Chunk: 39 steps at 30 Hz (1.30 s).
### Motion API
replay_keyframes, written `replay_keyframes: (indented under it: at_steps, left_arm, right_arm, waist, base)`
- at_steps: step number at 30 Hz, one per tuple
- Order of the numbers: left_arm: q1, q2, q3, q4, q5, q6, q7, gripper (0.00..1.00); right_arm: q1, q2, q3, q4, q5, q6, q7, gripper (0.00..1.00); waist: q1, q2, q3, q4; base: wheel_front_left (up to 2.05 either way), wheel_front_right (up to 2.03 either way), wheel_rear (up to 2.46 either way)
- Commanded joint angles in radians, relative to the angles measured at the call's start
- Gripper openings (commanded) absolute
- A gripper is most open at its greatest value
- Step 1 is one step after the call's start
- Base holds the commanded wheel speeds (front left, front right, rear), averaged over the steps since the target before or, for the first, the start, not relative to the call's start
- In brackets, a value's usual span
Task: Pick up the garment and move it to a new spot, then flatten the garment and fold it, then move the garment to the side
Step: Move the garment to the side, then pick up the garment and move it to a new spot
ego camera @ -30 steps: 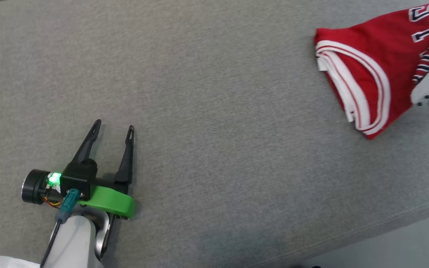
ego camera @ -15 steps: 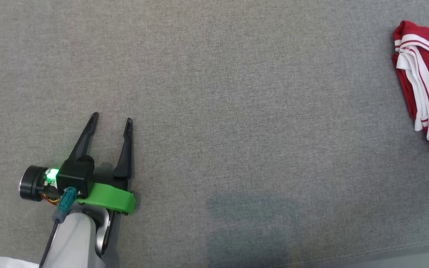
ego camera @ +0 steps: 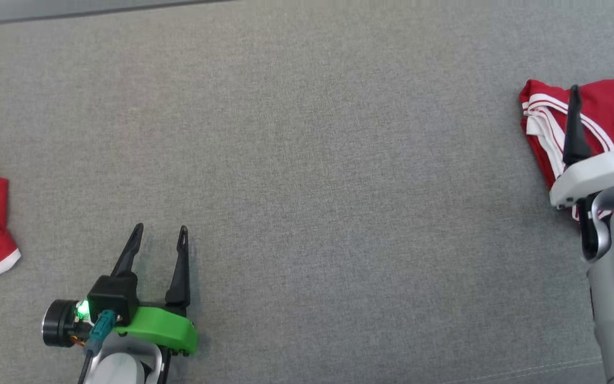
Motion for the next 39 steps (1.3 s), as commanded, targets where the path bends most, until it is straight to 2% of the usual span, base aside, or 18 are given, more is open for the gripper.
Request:
replay_keyframes:
  at_steps: [1, 5, 13, 22, 34, 39]
  left_arm:
    - [0.013, 0.003, 0.005, 0.003, -0.003, 0.004, 0.000, 1.00]
    - [0.071, -0.004, 0.035, 0.015, -0.025, 0.024, 0.000, 1.00]
    - [0.172, -0.006, 0.065, 0.013, -0.030, 0.021, 0.000, 1.00]
    - [0.209, -0.006, 0.099, 0.008, -0.001, 0.021, 0.000, 1.00]
    - [0.227, -0.006, 0.114, 0.002, -0.031, 0.035, 0.000, 1.00]
    - [0.209, -0.006, 0.108, 0.014, -0.045, 0.050, 0.000, 1.00]
  right_arm:
    - [0.017, 0.001, 0.000, -0.003, 0.004, -0.002, -0.002, 1.00]
    - [0.167, 0.043, 0.071, -0.033, 0.068, -0.002, -0.002, 1.00]
    - [0.365, 0.096, 0.153, -0.057, 0.117, -0.002, -0.002, 1.00]
    - [0.416, 0.121, 0.152, -0.113, 0.127, -0.002, -0.002, 1.00]
    - [0.452, 0.129, 0.155, -0.154, 0.141, -0.001, -0.002, 1.00]
    - [0.456, 0.130, 0.173, -0.153, 0.134, -0.001, -0.002, 1.00]
  waist:
    - [-0.0001, 0.0000, -0.075, 0.008]
    - [-0.0001, 0.0000, -0.161, 0.028]
    - [-0.0001, 0.0000, -0.262, 0.055]
    - [-0.0001, 0.0000, -0.299, 0.068]
    - [-0.0001, 0.0000, -0.329, 0.070]
    - [-0.0001, 0.0000, -0.317, 0.111]
  base:
    - [0.00, 0.00, 0.00]
    - [0.00, 0.00, 0.00]
    - [0.00, 0.00, 0.00]
    - [0.00, 0.00, 0.00]
    - [0.00, 0.00, 0.00]
    - [0.00, 0.00, 0.00]
